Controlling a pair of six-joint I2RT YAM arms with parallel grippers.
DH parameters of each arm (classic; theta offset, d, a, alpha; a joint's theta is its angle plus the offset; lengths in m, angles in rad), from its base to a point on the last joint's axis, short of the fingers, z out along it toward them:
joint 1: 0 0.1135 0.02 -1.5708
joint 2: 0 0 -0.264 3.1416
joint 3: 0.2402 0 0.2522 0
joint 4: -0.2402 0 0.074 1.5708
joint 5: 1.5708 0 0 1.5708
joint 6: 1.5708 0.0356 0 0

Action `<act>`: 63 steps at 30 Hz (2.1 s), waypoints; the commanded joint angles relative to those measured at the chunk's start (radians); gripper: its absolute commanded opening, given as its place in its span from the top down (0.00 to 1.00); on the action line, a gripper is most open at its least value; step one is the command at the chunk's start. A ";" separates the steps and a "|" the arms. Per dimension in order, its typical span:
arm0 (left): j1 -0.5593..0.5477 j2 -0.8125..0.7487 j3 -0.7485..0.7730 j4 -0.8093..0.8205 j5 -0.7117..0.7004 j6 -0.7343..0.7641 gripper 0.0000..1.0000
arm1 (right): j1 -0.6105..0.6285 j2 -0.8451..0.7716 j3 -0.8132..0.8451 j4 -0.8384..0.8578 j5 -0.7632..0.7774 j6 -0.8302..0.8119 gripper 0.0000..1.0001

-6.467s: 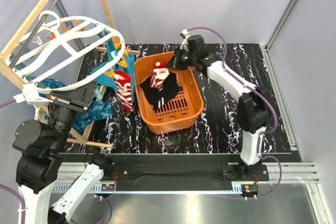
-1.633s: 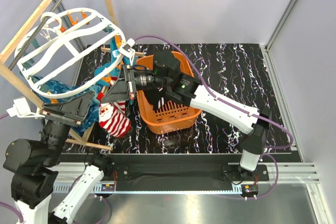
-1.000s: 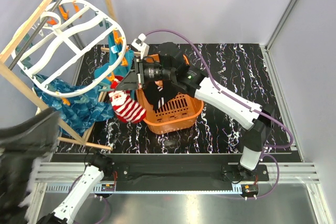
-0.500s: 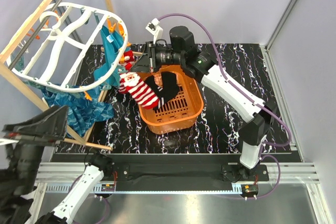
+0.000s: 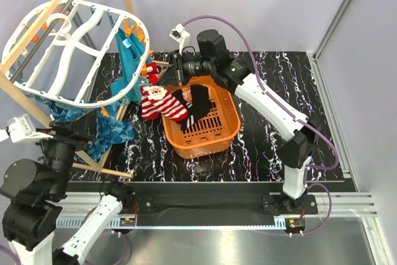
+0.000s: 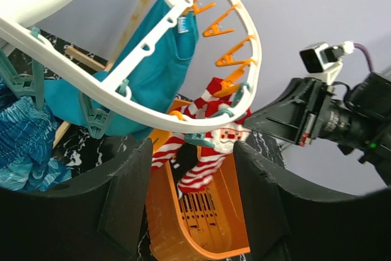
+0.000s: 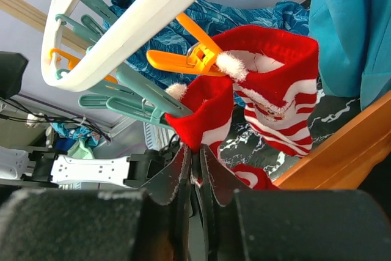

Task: Clip the socks to the hanger
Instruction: Clamp the sock onto the hanger, then open the clamp at the hanger.

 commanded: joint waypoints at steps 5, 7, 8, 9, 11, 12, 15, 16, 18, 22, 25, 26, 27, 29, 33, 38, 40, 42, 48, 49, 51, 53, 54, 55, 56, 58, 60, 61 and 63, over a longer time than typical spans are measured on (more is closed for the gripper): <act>0.003 0.054 -0.038 0.106 -0.079 0.023 0.38 | -0.001 -0.022 0.041 0.006 -0.035 -0.030 0.76; 0.001 0.058 -0.043 0.109 -0.080 0.029 0.38 | -0.003 -0.035 0.026 0.008 -0.035 -0.027 0.71; 0.001 0.058 -0.044 0.109 -0.083 0.032 0.37 | -0.001 -0.038 0.020 0.009 -0.034 -0.027 0.68; 0.000 0.058 -0.047 0.107 -0.088 0.032 0.37 | -0.001 -0.050 0.009 0.006 -0.032 -0.024 0.61; 0.001 0.052 -0.055 0.107 -0.099 0.038 0.37 | -0.001 -0.065 0.000 -0.006 -0.030 -0.024 0.56; 0.001 0.049 -0.058 0.107 -0.100 0.040 0.37 | -0.001 -0.084 -0.011 -0.011 -0.030 -0.027 0.51; 0.001 0.040 -0.067 0.106 -0.106 0.040 0.36 | 0.000 -0.122 -0.022 -0.064 -0.018 -0.064 0.46; 0.001 0.037 -0.066 0.104 -0.103 0.035 0.37 | 0.003 -0.133 -0.023 -0.099 -0.003 -0.076 0.45; 0.001 0.034 -0.057 0.103 -0.097 0.035 0.36 | 0.014 -0.168 -0.037 -0.132 0.017 -0.111 0.42; 0.001 0.026 -0.030 0.097 -0.085 0.035 0.36 | 0.095 -0.225 -0.072 -0.186 0.100 -0.179 0.37; 0.001 0.023 -0.015 0.088 -0.080 0.032 0.36 | 0.228 -0.252 -0.094 -0.210 0.218 -0.251 0.34; 0.001 0.025 -0.003 0.084 -0.076 0.032 0.36 | 0.257 -0.257 -0.109 -0.174 0.244 -0.273 0.30; 0.001 0.022 0.005 0.081 -0.070 0.031 0.36 | 0.303 -0.277 -0.167 -0.135 0.244 -0.305 0.29; 0.001 0.020 0.028 0.072 -0.054 0.024 0.36 | 0.334 -0.312 -0.282 0.016 0.267 -0.331 0.23; 0.001 0.009 0.071 0.037 -0.040 0.014 0.36 | 0.380 -0.337 -0.428 0.254 0.267 -0.481 0.18; 0.001 -0.024 0.101 0.003 -0.028 -0.003 0.36 | 0.411 -0.296 -0.510 0.539 0.307 -0.633 0.16; 0.000 -0.034 0.111 -0.015 -0.025 -0.011 0.36 | 0.416 -0.280 -0.569 0.650 0.333 -0.700 0.15; 0.001 -0.054 0.109 -0.027 -0.022 -0.015 0.36 | 0.419 -0.246 -0.596 0.783 0.361 -0.753 0.15; 0.001 -0.089 0.106 -0.061 -0.016 -0.032 0.36 | 0.434 -0.124 -0.495 0.882 0.413 -0.816 0.16; 0.000 -0.092 0.105 -0.063 -0.010 -0.038 0.36 | 0.437 -0.110 -0.482 0.891 0.449 -0.822 0.17; 0.001 -0.095 0.106 -0.069 0.001 -0.039 0.36 | 0.440 -0.076 -0.456 0.926 0.473 -0.827 0.17; 0.001 -0.100 0.109 -0.075 0.001 -0.035 0.35 | 0.442 -0.050 -0.435 0.957 0.497 -0.819 0.18; 0.000 -0.101 0.109 -0.078 0.001 -0.034 0.35 | 0.442 -0.042 -0.427 0.965 0.502 -0.813 0.19; 0.001 -0.104 0.109 -0.080 0.001 -0.031 0.35 | 0.442 -0.033 -0.418 0.968 0.511 -0.808 0.20; 0.000 -0.104 0.109 -0.083 0.003 -0.031 0.35 | 0.446 -0.021 -0.405 0.972 0.523 -0.794 0.22; 0.001 -0.109 0.112 -0.089 0.004 -0.026 0.35 | 0.448 -0.016 -0.408 0.995 0.543 -0.782 0.28; 0.000 -0.110 0.114 -0.097 0.004 -0.023 0.34 | 0.449 -0.010 -0.415 1.021 0.551 -0.759 0.34; 0.000 -0.112 0.117 -0.100 0.003 -0.020 0.34 | 0.448 -0.010 -0.415 1.029 0.556 -0.751 0.38; 0.000 -0.115 0.117 -0.103 0.007 -0.022 0.34 | 0.450 -0.002 -0.410 1.028 0.554 -0.733 0.45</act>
